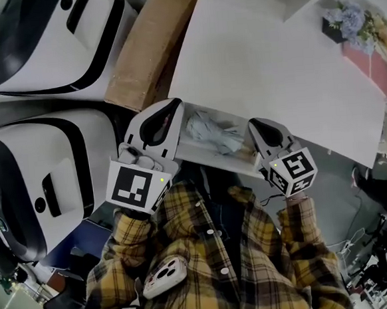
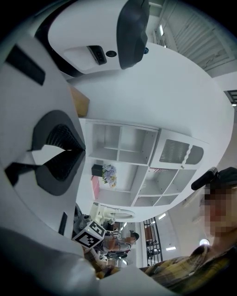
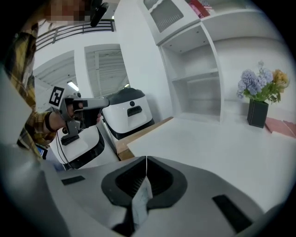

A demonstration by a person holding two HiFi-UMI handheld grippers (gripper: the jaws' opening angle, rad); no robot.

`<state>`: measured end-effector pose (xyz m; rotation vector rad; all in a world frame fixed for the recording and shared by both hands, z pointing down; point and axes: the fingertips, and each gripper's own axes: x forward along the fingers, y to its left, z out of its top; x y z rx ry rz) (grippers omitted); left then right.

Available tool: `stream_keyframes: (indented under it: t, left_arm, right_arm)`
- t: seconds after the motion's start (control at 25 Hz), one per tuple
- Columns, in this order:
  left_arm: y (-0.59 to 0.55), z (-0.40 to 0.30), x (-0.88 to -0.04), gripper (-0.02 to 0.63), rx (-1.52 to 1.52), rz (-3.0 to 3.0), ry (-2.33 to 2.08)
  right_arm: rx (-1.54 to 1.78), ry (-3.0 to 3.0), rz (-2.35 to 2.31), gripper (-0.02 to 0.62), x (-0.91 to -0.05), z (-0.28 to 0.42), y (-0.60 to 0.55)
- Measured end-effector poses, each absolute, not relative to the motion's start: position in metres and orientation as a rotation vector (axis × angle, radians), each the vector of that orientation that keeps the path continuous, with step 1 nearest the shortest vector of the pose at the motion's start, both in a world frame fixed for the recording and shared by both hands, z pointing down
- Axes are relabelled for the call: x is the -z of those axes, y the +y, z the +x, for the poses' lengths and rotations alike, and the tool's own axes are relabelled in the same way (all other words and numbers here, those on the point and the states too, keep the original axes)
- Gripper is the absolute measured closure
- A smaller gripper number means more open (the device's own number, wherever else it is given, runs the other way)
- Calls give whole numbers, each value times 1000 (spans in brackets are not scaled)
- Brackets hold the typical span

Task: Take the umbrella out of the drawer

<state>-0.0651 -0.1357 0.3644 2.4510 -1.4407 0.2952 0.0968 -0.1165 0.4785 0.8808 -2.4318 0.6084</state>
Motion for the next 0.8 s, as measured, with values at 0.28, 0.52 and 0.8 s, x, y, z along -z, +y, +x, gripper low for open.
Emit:
stream_keyframes:
  t: [0.28,0.52,0.8]
  left_arm:
    - [-132,-58,-382,584,-307,2431,-1425]
    - [-127,-55,-397,585,-307,2396,-1424]
    - [-128,-56,-407,584,-310,2378,-1438]
  right_arm:
    - [-618,-2365,712,577,-528,84,-94]
    - [-601,-2313,600,577,-562,75,-82]
    - [-612,-2254,437,577,-602,62,-65]
